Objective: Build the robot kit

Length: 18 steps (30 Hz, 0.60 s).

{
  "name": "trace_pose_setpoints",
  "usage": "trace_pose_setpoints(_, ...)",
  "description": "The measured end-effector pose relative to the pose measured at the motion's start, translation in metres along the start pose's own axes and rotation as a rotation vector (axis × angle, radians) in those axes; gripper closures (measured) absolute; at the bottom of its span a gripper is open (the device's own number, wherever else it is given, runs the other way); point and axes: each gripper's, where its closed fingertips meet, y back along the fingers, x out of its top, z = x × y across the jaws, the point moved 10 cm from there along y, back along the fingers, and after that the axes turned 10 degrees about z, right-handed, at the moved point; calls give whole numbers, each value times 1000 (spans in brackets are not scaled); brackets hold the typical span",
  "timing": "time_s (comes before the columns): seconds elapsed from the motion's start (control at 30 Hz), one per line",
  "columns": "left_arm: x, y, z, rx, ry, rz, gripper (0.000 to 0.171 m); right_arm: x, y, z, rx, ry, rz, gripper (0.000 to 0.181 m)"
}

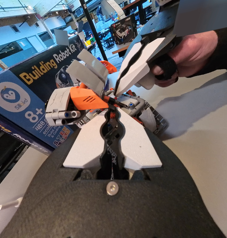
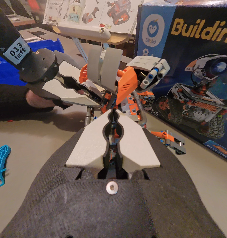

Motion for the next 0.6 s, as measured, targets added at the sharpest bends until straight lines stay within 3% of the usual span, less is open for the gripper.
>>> trace_pose_setpoints(0.6, -1, -1, 2, 9, -10, -3, 166, -3, 1, 4, -32, -26, -28, 181)
